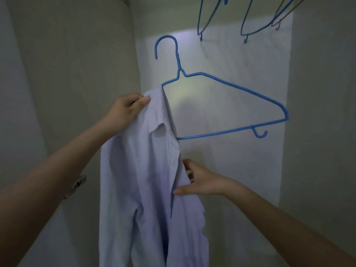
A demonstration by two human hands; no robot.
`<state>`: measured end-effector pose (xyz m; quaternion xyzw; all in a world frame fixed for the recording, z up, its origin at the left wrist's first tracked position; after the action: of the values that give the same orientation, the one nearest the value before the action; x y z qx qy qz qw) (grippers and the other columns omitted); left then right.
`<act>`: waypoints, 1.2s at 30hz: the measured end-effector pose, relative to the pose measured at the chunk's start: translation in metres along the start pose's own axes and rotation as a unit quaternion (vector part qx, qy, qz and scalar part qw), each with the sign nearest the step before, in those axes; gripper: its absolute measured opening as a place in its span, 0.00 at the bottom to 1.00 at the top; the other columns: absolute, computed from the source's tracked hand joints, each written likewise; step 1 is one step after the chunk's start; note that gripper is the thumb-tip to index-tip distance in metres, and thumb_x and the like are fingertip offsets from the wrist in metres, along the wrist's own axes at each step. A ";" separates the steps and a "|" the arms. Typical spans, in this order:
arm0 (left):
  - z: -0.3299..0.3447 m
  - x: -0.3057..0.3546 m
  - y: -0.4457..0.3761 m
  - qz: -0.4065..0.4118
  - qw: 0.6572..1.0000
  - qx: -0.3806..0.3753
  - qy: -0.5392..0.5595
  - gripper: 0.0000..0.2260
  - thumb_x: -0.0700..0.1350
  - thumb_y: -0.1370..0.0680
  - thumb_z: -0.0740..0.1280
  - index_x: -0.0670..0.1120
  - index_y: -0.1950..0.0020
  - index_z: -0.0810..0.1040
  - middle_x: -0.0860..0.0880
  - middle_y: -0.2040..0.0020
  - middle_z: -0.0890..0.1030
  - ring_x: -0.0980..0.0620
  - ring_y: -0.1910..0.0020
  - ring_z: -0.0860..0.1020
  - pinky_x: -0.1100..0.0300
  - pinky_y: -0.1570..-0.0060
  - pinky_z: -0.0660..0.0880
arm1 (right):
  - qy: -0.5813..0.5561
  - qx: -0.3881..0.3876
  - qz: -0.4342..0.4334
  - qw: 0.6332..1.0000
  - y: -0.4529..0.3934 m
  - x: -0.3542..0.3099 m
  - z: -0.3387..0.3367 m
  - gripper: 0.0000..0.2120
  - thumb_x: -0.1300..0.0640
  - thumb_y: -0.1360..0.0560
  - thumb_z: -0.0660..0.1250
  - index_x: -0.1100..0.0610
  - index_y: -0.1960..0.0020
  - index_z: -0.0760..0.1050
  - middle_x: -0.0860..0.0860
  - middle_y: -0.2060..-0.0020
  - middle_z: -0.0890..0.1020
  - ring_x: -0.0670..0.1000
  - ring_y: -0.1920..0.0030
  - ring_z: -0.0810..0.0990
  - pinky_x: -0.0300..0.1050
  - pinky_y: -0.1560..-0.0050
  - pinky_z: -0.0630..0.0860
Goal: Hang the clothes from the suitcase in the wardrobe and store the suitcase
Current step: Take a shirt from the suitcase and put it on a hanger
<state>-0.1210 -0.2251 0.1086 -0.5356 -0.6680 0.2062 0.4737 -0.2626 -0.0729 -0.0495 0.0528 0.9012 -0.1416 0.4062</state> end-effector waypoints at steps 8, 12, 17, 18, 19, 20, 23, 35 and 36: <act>-0.029 -0.013 0.014 -0.024 0.999 0.012 -0.023 0.16 0.46 0.20 0.61 0.48 0.69 0.68 0.56 0.75 0.69 0.62 0.75 0.66 0.71 0.74 0.61 | 0.016 0.158 0.010 0.987 -0.003 0.039 -0.042 0.15 0.57 0.26 0.69 0.58 0.69 0.69 0.49 0.73 0.68 0.39 0.72 0.64 0.37 0.71 0.59; -0.039 -0.041 0.032 -0.020 0.998 -0.007 -0.063 0.16 0.44 0.21 0.63 0.42 0.69 0.69 0.52 0.73 0.65 0.62 0.76 0.64 0.69 0.74 0.60 | -0.008 0.233 0.031 0.972 0.009 0.039 -0.098 0.20 0.47 0.27 0.68 0.66 0.63 0.78 0.59 0.70 0.74 0.42 0.67 0.70 0.36 0.69 0.63; -0.026 -0.067 0.050 -0.041 0.995 -0.043 -0.085 0.14 0.51 0.24 0.67 0.59 0.70 0.76 0.59 0.75 0.73 0.63 0.72 0.67 0.68 0.66 0.65 | 0.057 0.244 0.052 0.967 0.027 0.025 -0.137 0.15 0.55 0.28 0.71 0.56 0.72 0.75 0.47 0.76 0.71 0.39 0.75 0.67 0.35 0.74 0.63; -0.022 -0.068 0.054 -0.041 0.992 -0.052 -0.111 0.13 0.52 0.24 0.66 0.62 0.68 0.78 0.62 0.72 0.76 0.63 0.68 0.71 0.64 0.62 0.68 | 0.072 0.250 0.044 0.964 0.028 0.025 -0.141 0.15 0.55 0.28 0.71 0.56 0.72 0.75 0.47 0.75 0.71 0.38 0.76 0.67 0.36 0.73 0.63; -0.019 -0.067 0.058 -0.034 0.985 -0.055 -0.161 0.10 0.54 0.23 0.65 0.63 0.64 0.80 0.61 0.66 0.80 0.58 0.63 0.77 0.61 0.59 0.69 | 0.086 0.256 0.038 0.962 0.029 0.023 -0.144 0.15 0.55 0.28 0.71 0.58 0.72 0.76 0.48 0.74 0.71 0.38 0.75 0.67 0.36 0.72 0.63; -0.015 -0.065 0.061 -0.019 0.972 -0.039 -0.229 0.09 0.56 0.23 0.64 0.60 0.59 0.82 0.57 0.60 0.83 0.52 0.58 0.80 0.59 0.59 0.70 | 0.105 0.261 0.039 0.959 0.029 0.021 -0.146 0.15 0.55 0.28 0.71 0.62 0.70 0.78 0.49 0.73 0.72 0.39 0.74 0.68 0.35 0.72 0.64; -0.005 -0.062 0.063 0.093 0.932 0.035 -0.350 0.19 0.61 0.25 0.56 0.53 0.56 0.83 0.49 0.60 0.84 0.44 0.60 0.82 0.59 0.66 0.70 | 0.147 0.263 0.057 0.952 0.029 0.015 -0.154 0.14 0.54 0.28 0.72 0.64 0.67 0.80 0.50 0.72 0.74 0.39 0.73 0.70 0.31 0.73 0.64; 0.046 -0.034 0.062 0.093 0.927 0.063 -0.358 0.21 0.57 0.23 0.52 0.47 0.65 0.78 0.45 0.71 0.77 0.42 0.72 0.78 0.60 0.75 0.66 | 0.046 0.303 0.027 0.951 0.014 -0.043 -0.133 0.11 0.56 0.29 0.72 0.60 0.67 0.74 0.53 0.73 0.69 0.44 0.72 0.67 0.37 0.73 0.60; 0.050 -0.033 0.063 0.061 0.942 0.075 -0.322 0.21 0.57 0.23 0.53 0.48 0.63 0.79 0.45 0.68 0.79 0.41 0.69 0.79 0.60 0.72 0.67 | 0.039 0.259 0.023 0.965 0.012 -0.051 -0.124 0.11 0.56 0.28 0.71 0.59 0.66 0.76 0.51 0.74 0.72 0.44 0.72 0.69 0.36 0.72 0.63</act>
<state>-0.1315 -0.2225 0.0224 -0.4433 -0.7336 0.4455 0.2586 -0.3150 -0.0235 0.0644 0.1824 0.8472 -0.3590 0.3467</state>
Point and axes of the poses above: each hand's wrist, its own y-axis away from the middle knuckle, its own z-axis out of the palm, x = y × z, the point moved 2 cm from there along -y, towards the middle knuckle
